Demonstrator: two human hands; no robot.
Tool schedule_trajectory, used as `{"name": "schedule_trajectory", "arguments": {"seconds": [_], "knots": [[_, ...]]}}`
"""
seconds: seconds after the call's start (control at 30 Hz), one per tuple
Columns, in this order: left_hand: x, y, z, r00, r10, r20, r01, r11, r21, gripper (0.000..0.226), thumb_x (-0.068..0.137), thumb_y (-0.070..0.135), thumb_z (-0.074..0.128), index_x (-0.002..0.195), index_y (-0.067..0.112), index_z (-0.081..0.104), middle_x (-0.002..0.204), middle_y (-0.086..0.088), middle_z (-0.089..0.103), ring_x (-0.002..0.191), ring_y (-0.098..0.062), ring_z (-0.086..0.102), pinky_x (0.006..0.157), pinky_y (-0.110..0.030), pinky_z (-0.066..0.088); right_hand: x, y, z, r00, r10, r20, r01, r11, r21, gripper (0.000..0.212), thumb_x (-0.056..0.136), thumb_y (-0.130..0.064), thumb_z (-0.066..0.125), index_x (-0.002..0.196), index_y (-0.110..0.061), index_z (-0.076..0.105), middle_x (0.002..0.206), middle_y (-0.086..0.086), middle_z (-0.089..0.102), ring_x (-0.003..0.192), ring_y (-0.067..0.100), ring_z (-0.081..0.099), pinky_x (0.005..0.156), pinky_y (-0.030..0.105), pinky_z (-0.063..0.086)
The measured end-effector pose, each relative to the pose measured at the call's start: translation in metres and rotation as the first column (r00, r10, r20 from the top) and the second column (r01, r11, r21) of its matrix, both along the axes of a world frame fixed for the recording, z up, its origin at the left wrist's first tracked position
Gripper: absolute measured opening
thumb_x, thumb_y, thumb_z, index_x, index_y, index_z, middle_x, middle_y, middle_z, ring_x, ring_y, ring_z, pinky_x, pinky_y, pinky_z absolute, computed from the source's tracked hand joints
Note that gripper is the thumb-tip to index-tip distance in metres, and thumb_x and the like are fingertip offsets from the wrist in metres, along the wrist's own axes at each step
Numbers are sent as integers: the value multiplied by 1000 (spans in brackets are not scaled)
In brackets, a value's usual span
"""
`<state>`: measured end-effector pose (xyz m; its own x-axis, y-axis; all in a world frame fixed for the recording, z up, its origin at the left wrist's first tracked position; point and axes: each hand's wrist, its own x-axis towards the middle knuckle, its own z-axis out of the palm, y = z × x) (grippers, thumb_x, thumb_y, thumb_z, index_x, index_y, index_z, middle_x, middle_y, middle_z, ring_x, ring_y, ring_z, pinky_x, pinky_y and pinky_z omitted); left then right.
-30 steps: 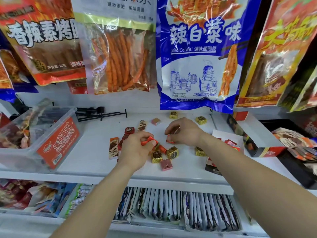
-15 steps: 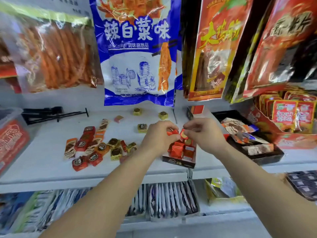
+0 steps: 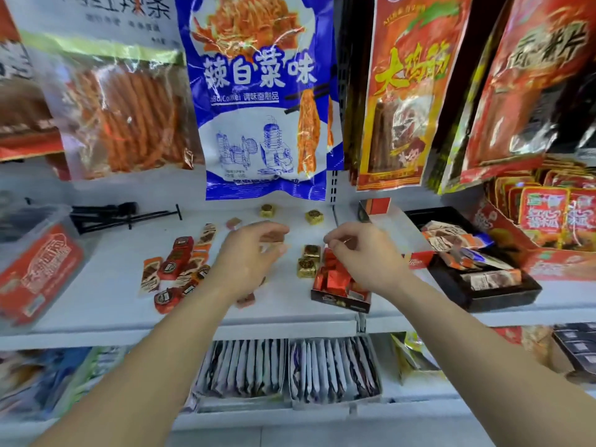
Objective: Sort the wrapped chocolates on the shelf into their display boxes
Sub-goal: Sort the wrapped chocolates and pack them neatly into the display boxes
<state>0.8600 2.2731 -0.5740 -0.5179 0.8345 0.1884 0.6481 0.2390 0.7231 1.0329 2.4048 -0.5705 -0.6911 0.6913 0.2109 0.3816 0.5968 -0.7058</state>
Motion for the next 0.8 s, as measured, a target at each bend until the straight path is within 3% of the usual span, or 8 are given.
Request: {"name": "schedule_trajectory", "arguments": {"seconds": [0.1,0.17,0.27,0.33,0.47,0.53,0.67,0.8], "knots": [[-35,-50,1,984,139,-110,-147,987,-69,23,93,13,65,104,32,69,102,12,65,86,-4,60,79,-26,50,-25,-26,-2,995,97,21,-97,995,2,18,95,-18,57,101,-23,74,95,-11,71,82,5,65,72,17,50],[-50,-69,-6,983,119,-141,-143,974,-174,26,93,15,65,109,34,68,101,11,62,80,-6,56,67,-22,44,-43,-38,-7,987,157,43,-157,988,7,19,95,-18,58,104,-22,74,104,-7,72,86,7,65,81,22,52],[-62,-76,-16,980,0,-201,-60,955,-291,37,92,19,67,126,32,63,122,8,63,101,-11,58,82,-24,44,-69,-49,-17,972,216,94,-219,976,18,22,94,-20,60,112,-21,72,116,-4,70,94,11,63,88,25,50],[-67,-78,-17,981,4,-194,-58,961,-272,39,91,20,68,129,30,62,127,9,59,111,-12,56,91,-26,43,-85,-55,-23,964,225,144,-232,972,39,26,94,-25,60,119,-22,69,121,-4,68,103,15,62,89,29,49],[-82,-83,-25,972,41,-232,-98,966,-241,31,90,25,70,119,32,66,117,13,61,105,-11,58,93,-30,48,-112,-64,-35,941,234,244,-244,970,14,41,88,-44,61,127,-30,62,120,-1,66,108,21,61,92,39,52],[-85,-84,-28,973,39,-227,-94,967,-238,27,89,27,70,115,32,68,109,14,61,102,-13,60,91,-34,50,-122,-69,-41,929,237,283,-260,964,47,40,86,-44,58,124,-34,63,116,2,68,107,26,62,89,43,53],[-89,-85,-30,979,48,-201,-95,968,-233,31,87,28,72,118,33,66,115,10,64,101,-11,60,90,-33,51,-124,-67,-41,959,184,214,-210,972,106,28,89,-29,59,116,-32,67,110,-2,72,97,21,66,84,40,56],[-89,-81,-32,975,43,-219,-98,965,-244,33,86,27,72,118,35,65,117,11,62,106,-12,58,92,-32,49,-86,-50,-10,993,120,23,-122,988,94,25,94,-22,60,117,-26,68,98,-12,69,89,6,62,76,12,46]]}}
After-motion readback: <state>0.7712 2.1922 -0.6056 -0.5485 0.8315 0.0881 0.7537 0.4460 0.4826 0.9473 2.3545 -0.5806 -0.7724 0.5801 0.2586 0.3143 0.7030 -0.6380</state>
